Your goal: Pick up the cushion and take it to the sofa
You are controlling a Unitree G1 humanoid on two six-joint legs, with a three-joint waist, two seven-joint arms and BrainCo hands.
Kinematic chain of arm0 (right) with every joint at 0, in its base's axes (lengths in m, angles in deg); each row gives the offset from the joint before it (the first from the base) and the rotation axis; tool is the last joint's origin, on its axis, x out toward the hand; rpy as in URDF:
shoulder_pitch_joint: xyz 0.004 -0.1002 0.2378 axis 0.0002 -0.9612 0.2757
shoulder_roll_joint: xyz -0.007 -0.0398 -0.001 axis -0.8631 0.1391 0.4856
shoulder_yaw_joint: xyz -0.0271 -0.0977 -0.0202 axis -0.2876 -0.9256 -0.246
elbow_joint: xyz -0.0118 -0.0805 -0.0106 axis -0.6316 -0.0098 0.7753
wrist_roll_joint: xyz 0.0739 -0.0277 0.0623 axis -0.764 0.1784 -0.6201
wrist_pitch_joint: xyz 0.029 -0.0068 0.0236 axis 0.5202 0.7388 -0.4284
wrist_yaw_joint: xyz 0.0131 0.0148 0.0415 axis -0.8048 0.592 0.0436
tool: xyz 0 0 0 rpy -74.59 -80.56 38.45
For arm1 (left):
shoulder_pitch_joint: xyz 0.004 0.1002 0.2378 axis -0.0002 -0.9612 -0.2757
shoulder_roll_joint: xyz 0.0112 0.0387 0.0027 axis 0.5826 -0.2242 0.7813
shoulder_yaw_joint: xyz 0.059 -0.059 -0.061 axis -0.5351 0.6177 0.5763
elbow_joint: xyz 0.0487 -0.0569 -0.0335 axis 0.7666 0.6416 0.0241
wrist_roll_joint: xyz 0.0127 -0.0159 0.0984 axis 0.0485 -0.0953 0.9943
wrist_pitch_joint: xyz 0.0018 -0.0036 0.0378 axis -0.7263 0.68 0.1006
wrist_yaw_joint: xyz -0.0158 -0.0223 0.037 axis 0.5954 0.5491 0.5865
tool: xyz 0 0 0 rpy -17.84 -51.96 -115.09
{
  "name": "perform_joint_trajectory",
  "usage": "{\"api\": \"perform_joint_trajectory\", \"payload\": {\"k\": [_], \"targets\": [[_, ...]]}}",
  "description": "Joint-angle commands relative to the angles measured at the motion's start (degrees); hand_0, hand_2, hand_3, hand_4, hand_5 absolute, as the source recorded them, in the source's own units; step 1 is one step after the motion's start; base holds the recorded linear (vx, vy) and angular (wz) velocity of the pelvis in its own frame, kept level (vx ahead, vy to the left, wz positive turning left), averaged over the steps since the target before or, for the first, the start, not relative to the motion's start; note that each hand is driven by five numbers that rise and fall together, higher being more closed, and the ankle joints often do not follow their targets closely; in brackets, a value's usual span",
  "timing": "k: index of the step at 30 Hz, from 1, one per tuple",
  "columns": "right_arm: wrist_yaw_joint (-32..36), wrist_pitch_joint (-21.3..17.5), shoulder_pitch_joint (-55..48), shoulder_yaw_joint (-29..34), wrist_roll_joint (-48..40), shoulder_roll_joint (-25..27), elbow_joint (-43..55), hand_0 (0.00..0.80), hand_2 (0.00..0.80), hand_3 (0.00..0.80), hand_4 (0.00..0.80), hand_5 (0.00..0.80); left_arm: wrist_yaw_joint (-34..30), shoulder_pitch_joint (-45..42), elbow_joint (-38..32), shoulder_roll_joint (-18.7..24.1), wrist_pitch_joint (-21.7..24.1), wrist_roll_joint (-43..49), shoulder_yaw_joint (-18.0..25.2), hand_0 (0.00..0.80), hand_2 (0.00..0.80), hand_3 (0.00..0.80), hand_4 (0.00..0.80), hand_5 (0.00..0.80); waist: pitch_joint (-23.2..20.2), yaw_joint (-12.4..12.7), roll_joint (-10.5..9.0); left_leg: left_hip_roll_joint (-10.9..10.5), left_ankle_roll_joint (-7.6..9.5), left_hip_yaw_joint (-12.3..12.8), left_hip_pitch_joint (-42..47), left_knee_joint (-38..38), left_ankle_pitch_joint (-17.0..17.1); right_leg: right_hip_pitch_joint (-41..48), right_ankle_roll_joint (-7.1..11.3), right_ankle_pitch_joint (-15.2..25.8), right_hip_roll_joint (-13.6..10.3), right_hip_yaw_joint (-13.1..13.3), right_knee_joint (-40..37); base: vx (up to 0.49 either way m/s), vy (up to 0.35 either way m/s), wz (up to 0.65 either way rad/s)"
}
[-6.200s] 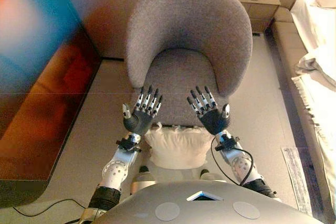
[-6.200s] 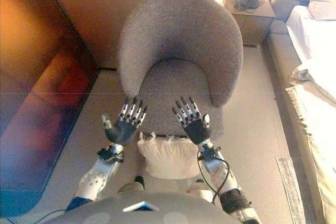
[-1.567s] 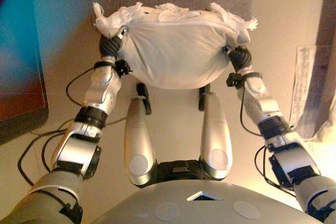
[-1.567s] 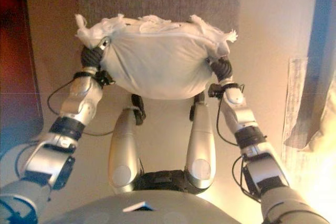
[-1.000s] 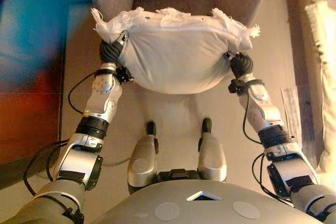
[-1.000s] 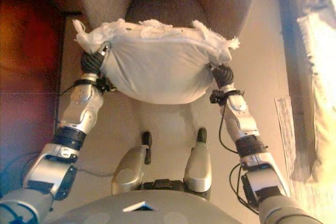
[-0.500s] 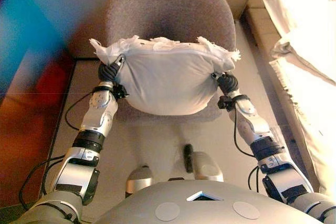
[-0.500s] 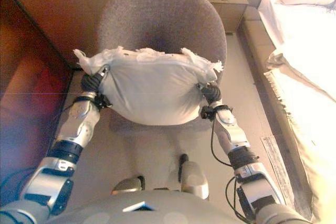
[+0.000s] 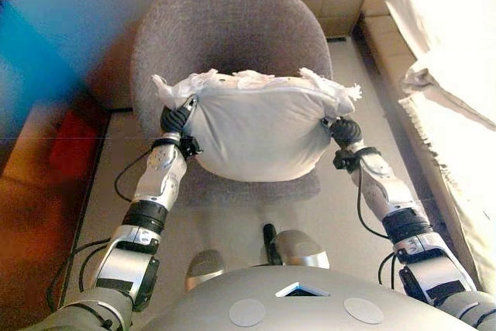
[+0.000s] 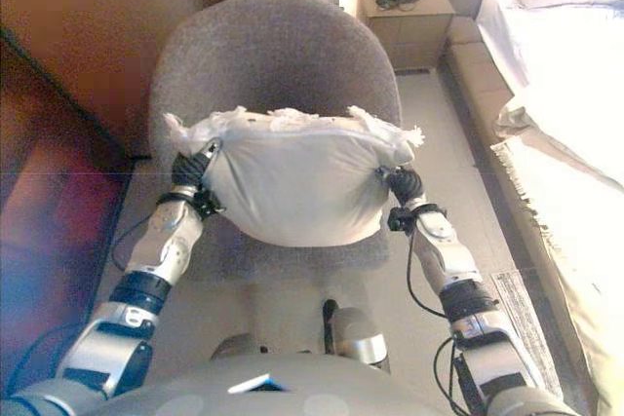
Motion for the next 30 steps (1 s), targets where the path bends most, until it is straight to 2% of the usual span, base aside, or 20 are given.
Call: {"api": "perform_joint_trajectory", "payload": {"k": [1,3,6,9,11,13,14,15,16,17,21,24,27,30], "targets": [[1.37,-5.99,1.60,-1.14,-2.62,-2.73,6.06,0.800,0.800,0.800,0.800,0.800,-3.11,0.36,-6.57,1.35,3.53,0.33,0.57,0.800,0.800,0.800,0.800,0.800,-2.90,2.30,-1.33,0.92,3.33,6.35,0.46,-9.57,9.47,3.52,4.07,4.99,-0.92,1.62,-4.73,0.285,0.160,0.03],[0.34,-5.37,2.66,-0.89,-3.01,-2.89,5.79,0.800,0.800,0.800,0.800,0.800,-3.46,1.45,-6.17,1.93,3.13,-0.72,0.71,0.800,0.800,0.800,0.800,0.800,-2.14,3.66,-0.30,1.90,3.00,8.06,-2.45,-18.71,10.59,5.93,4.84,2.67,-0.64,2.05,-4.86,0.276,0.229,0.00],[-0.45,-4.83,2.50,-0.83,-2.54,-3.07,6.51,0.800,0.800,0.800,0.800,0.800,-3.56,2.68,-5.76,1.83,2.79,-1.65,0.85,0.800,0.800,0.800,0.800,0.800,-1.72,5.20,0.49,2.46,2.50,9.44,-4.56,-29.37,10.36,9.30,6.61,0.54,-2.06,2.02,-5.71,0.237,0.254,-0.02],[-0.90,-4.31,2.64,-0.39,-1.75,-2.87,5.78,0.800,0.800,0.800,0.800,0.800,-3.69,3.35,-4.78,1.32,2.71,-1.27,0.16,0.800,0.800,0.800,0.800,0.800,-2.43,5.42,0.69,1.23,3.17,10.94,-2.57,-33.36,7.82,11.10,8.26,-0.25,-4.39,0.76,-5.82,0.211,0.227,-0.13],[-1.44,-4.10,3.11,-0.14,-1.77,-3.06,4.88,0.800,0.800,0.800,0.800,0.800,-3.66,3.78,-4.08,0.99,2.42,-0.62,-0.22,0.800,0.800,0.800,0.800,0.800,-2.98,5.44,1.26,0.07,3.81,10.58,-0.72,-34.68,6.56,10.61,8.97,-0.82,-5.43,-0.31,-4.10,0.167,0.196,-0.15],[-2.58,-4.71,3.77,-0.34,-1.51,-3.80,3.52,0.800,0.800,0.800,0.800,0.800,-3.51,4.72,-3.12,0.85,2.20,-0.29,-1.17,0.800,0.800,0.800,0.800,0.800,-3.04,5.70,1.94,-1.15,5.17,11.12,-0.23,-34.08,5.33,8.94,9.99,-0.54,-6.86,-1.67,2.67,0.116,0.171,-0.24],[-3.55,-5.01,3.96,-0.72,-1.44,-4.21,3.20,0.800,0.800,0.800,0.800,0.800,-3.65,4.95,-2.72,0.99,2.59,0.17,-1.68,0.800,0.800,0.800,0.800,0.800,-2.72,5.80,2.35,-1.62,6.15,11.19,-0.05,-33.64,4.77,6.55,10.50,1.30,-7.50,-1.99,9.21,0.101,0.208,-0.15],[-4.59,-5.14,4.25,-1.36,-1.75,-4.55,3.02,0.800,0.800,0.800,0.800,0.800,-3.28,5.35,-2.26,1.09,2.91,0.33,-2.38,0.800,0.800,0.800,0.800,0.800,-2.16,5.68,3.03,-1.74,6.92,10.93,0.54,-33.10,3.96,2.93,10.39,3.20,-7.84,-1.98,16.38,0.104,0.210,0.03],[-5.22,-5.12,4.63,-1.75,-2.16,-4.78,2.70,0.800,0.800,0.800,0.800,0.800,-2.99,5.83,-1.87,1.14,2.84,-0.12,-2.83,0.800,0.800,0.800,0.800,0.800,-1.76,5.58,3.30,-1.98,7.23,10.50,1.07,-32.63,3.26,0.27,10.16,4.03,-8.17,-1.88,19.98,0.136,0.170,0.18],[-5.64,-5.22,5.00,-1.94,-2.39,-5.01,2.10,0.800,0.800,0.800,0.800,0.800,-2.91,6.29,-1.47,1.27,2.64,-0.92,-3.11,0.800,0.800,0.800,0.800,0.800,-1.31,5.44,3.28,-2.40,7.31,9.79,1.89,-32.32,2.68,-1.39,9.89,4.57,-8.59,-1.86,20.86,0.203,0.075,0.26],[-6.67,-5.04,5.82,-2.63,-3.75,-5.59,1.62,0.800,0.800,0.800,0.800,0.800,-2.33,7.68,-0.50,1.25,1.79,-1.04,-3.99,0.800,0.800,0.800,0.800,0.800,-0.10,4.26,2.26,-3.41,6.56,7.97,5.22,-32.19,0.98,-2.70,9.96,5.88,-9.07,-1.32,12.06,0.209,-0.086,0.14],[-9.37,-4.81,12.44,-2.99,-5.54,-5.59,-0.97,0.800,0.800,0.800,0.800,0.800,-0.87,11.99,1.27,0.89,1.18,-0.61,-5.56,0.800,0.800,0.800,0.800,0.800,2.55,3.53,0.44,-3.32,5.88,7.68,5.44,-28.61,-3.19,-7.43,11.50,8.00,-10.24,-0.94,5.85,0.070,-0.209,0.04],[-10.84,-4.42,19.07,-2.03,-6.05,-5.47,-4.80,0.800,0.800,0.800,0.800,0.800,-0.49,15.49,3.16,0.24,0.57,0.95,-5.57,0.800,0.800,0.800,0.800,0.800,4.72,4.27,-0.83,-2.07,5.91,7.50,0.07,-18.89,-6.81,-9.94,11.81,5.90,-11.02,-0.54,7.95,-0.058,-0.160,0.16],[-12.02,-4.45,24.54,-2.87,-5.94,-4.92,-6.91,0.800,0.800,0.800,0.800,0.800,0.90,20.16,6.05,0.79,0.67,0.93,-6.41,0.800,0.800,0.800,0.800,0.800,7.02,4.56,-1.03,-0.23,5.40,7.46,-5.63,-11.30,-9.36,-12.64,11.18,2.69,-10.85,-1.04,13.56,-0.151,-0.083,0.50]]}}
